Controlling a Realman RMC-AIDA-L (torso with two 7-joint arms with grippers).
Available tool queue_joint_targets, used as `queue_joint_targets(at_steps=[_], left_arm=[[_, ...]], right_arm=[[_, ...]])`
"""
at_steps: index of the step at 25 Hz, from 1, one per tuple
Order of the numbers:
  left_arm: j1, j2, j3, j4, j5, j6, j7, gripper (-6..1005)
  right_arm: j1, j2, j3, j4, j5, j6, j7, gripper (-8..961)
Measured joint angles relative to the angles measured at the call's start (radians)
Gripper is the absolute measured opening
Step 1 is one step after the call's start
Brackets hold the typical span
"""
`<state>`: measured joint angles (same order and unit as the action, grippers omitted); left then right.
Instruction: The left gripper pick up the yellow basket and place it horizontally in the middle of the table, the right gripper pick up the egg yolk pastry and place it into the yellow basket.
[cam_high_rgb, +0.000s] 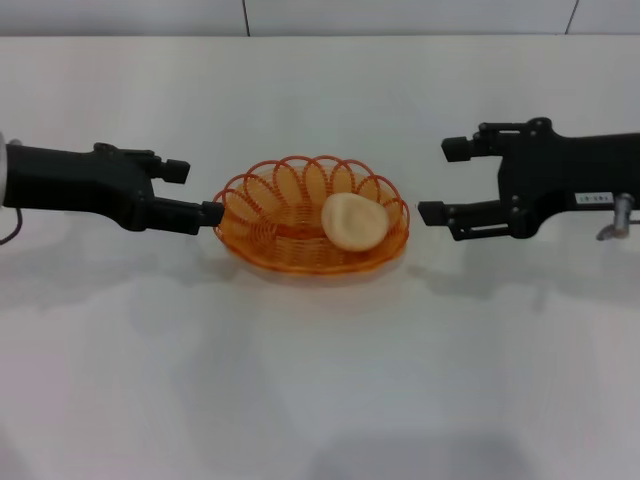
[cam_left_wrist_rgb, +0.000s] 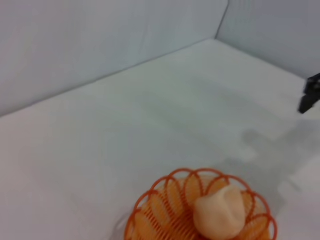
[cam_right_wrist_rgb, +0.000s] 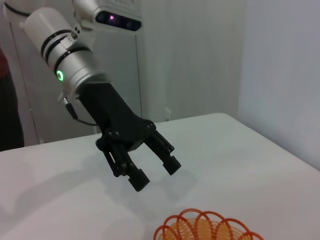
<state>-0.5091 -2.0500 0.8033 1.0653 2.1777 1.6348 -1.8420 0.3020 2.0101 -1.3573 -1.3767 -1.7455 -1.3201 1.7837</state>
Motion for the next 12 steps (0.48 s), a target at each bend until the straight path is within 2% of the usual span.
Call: queue_joint_targets(at_steps=[5, 8, 12], left_arm=[[0.008, -0.004, 0.007, -0.009, -0.067, 0.035, 0.075, 817], [0.002, -0.011, 0.009, -0.010, -0.079, 0.062, 0.099, 816], [-0.003, -0.021, 0.017, -0.010, -0.081, 0.082, 0.106, 807]], right_arm=[[-0.004, 0.000, 0.004, 0.023, 0.006, 0.002, -0.013, 767], [-0.003, -0.001, 0.004, 0.027, 0.006, -0.003, -0.021, 869], [-0.006, -0.001, 0.005, 0.028, 0.007, -0.015, -0.030, 870]])
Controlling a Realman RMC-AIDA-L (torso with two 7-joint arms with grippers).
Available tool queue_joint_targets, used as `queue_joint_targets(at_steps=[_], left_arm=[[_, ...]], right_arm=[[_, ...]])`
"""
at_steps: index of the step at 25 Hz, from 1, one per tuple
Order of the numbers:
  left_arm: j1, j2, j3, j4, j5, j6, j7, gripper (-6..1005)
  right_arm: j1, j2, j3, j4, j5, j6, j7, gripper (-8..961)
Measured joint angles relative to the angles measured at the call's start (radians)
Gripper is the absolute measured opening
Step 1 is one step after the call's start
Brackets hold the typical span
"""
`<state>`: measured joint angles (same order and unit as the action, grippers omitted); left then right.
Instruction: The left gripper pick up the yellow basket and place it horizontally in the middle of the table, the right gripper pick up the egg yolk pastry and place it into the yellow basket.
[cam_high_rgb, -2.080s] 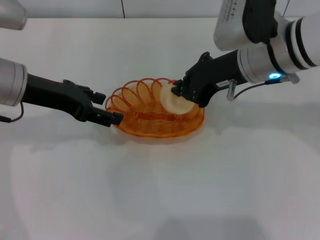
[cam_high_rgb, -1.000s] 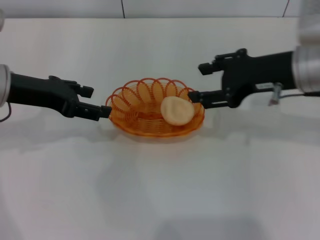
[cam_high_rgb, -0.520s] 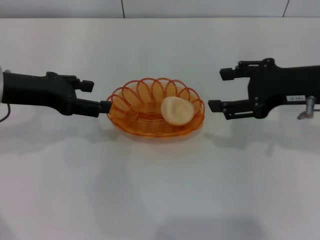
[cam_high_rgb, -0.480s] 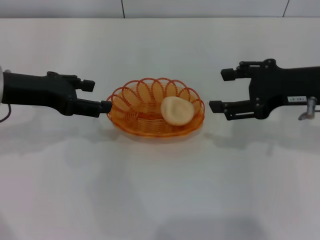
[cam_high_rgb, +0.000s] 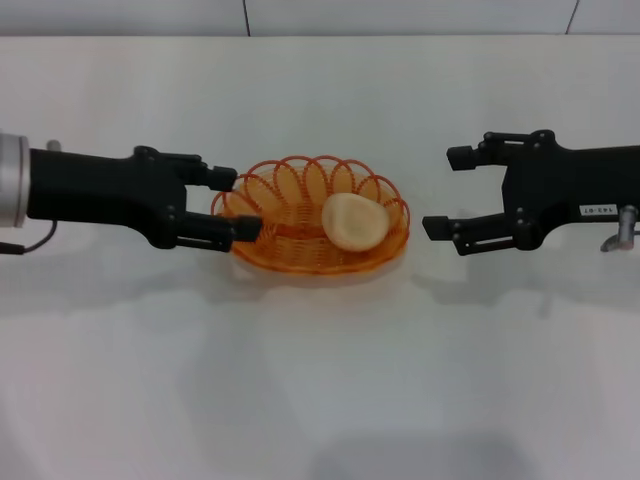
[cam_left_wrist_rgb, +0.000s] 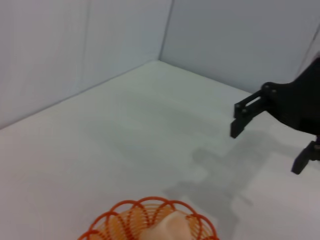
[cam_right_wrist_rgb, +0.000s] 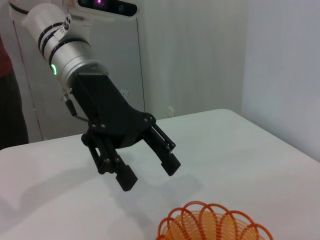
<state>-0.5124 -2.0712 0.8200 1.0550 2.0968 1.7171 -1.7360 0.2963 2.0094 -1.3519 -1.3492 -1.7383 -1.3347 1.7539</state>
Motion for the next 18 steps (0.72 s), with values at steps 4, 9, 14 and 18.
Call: queue_joint_targets(at_steps=[4, 9, 14, 18], left_arm=[[0.001, -0.003, 0.009, -0.001, 0.000, 0.010, -0.002, 796], [0.001, -0.003, 0.009, -0.002, 0.000, 0.044, -0.006, 786], [0.002, -0.003, 0.009, -0.003, 0.000, 0.065, -0.007, 840], [0.002, -0.003, 0.010, -0.007, 0.000, 0.072, -0.004, 872]], right_arm=[[-0.006, 0.000, 0.002, 0.001, 0.001, -0.007, -0.002, 870], [-0.006, 0.000, 0.003, 0.010, 0.002, -0.011, -0.004, 869], [-0.005, 0.000, 0.002, 0.012, 0.002, -0.011, -0.005, 869], [-0.005, 0.000, 0.002, 0.012, -0.003, -0.009, -0.003, 869]])
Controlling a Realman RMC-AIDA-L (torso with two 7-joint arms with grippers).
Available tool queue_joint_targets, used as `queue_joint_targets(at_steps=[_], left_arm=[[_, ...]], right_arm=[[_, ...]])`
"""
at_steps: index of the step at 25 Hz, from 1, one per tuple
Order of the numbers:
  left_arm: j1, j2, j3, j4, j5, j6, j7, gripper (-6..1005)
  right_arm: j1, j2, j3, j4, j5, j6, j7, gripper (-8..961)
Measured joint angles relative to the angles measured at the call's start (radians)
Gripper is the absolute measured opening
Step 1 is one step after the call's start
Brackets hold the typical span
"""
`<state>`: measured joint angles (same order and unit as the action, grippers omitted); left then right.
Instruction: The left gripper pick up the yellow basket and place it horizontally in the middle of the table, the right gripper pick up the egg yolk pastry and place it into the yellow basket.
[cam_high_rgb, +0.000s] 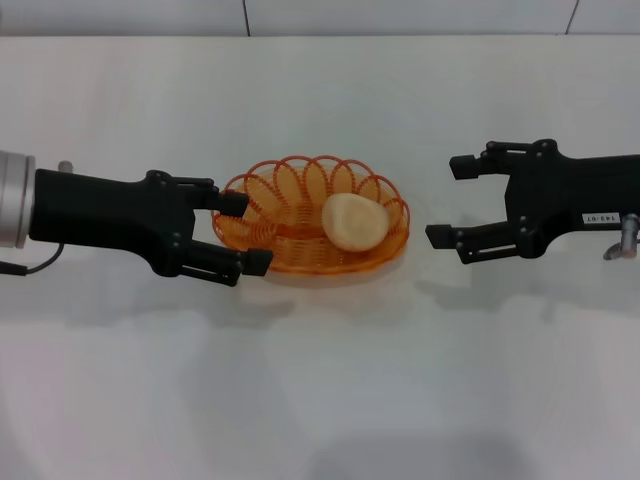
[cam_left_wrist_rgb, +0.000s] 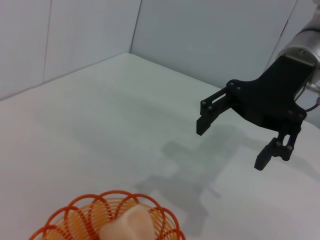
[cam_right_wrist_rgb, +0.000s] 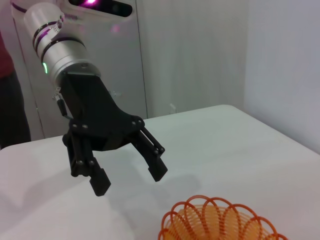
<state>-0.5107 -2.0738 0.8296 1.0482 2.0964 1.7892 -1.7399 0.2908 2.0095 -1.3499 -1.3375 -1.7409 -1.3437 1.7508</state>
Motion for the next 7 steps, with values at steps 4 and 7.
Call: queue_joint_targets(at_steps=[4, 7], left_arm=[[0.000, 0.000, 0.003, -0.001, -0.001, 0.002, 0.003, 881], [0.000, 0.000, 0.006, -0.001, -0.001, 0.002, 0.003, 881]], right_arm=[[0.001, 0.000, 0.000, 0.000, -0.004, -0.001, 0.004, 869], [0.001, 0.000, 0.000, 0.000, -0.005, -0.002, 0.005, 869]])
